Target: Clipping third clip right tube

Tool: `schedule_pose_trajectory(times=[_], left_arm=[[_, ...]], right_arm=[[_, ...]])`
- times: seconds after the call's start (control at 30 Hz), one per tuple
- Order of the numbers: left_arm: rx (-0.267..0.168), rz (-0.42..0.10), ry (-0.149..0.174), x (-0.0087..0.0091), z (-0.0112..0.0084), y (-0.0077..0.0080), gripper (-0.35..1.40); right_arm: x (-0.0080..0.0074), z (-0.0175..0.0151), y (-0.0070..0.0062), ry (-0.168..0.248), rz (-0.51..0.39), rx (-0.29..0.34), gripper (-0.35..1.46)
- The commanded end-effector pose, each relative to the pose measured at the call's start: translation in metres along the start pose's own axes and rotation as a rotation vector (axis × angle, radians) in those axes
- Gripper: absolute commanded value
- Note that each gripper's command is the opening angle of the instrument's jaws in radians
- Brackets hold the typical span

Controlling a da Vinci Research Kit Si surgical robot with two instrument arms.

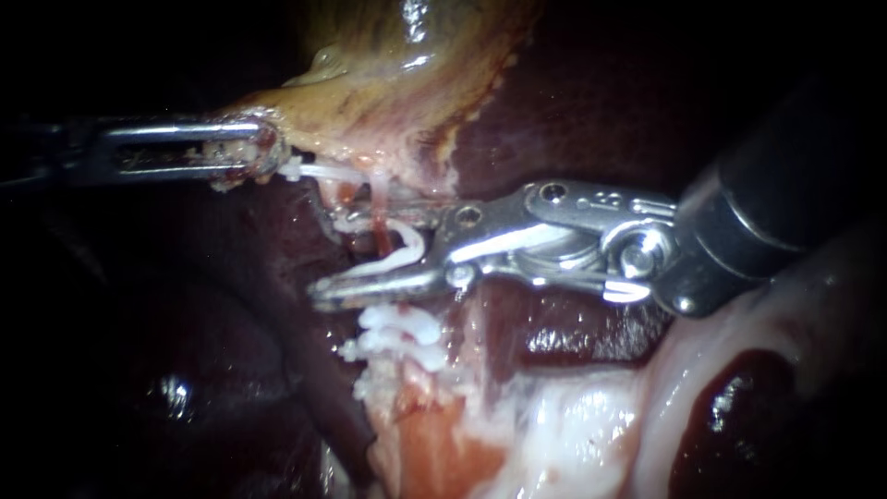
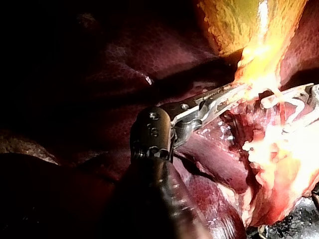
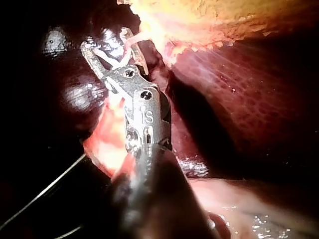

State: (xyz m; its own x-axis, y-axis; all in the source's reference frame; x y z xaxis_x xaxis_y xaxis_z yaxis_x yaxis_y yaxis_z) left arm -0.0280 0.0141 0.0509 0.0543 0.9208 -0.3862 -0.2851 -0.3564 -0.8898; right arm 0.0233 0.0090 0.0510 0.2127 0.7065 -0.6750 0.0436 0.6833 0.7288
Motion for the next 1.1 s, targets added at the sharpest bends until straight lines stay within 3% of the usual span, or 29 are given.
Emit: schedule_pose_trajectory(times=[0.03,0.23,0.5,0.83,0.93,1.1], left_arm=[[0.0,0.0,0.0,0.0,0.0,0.0,-0.35],[0.0,0.0,0.0,0.0,0.0,0.0,-0.35],[0.0,0.0,0.0,0.0,0.0,0.0,-0.35],[0.0,0.0,0.0,0.0,0.0,0.0,-0.35],[0.0,0.0,0.0,0.0,0.0,0.0,-0.35],[0.0,0.0,0.0,0.0,0.0,0.0,-0.35]], right_arm=[[0.0003,0.0,-0.0002,0.006,0.011,0.007,0.49],[0.0005,0.0,-0.0004,-0.004,0.051,0.066,0.48],[0.0007,-0.0002,-0.0005,-0.008,0.128,0.076,0.4],[0.0014,-0.0008,-0.0008,-0.013,0.245,0.073,-0.09],[0.0014,-0.0009,-0.0009,-0.015,0.274,0.073,-0.32],[0.0017,-0.001,-0.0009,-0.034,0.281,0.051,-0.35]])
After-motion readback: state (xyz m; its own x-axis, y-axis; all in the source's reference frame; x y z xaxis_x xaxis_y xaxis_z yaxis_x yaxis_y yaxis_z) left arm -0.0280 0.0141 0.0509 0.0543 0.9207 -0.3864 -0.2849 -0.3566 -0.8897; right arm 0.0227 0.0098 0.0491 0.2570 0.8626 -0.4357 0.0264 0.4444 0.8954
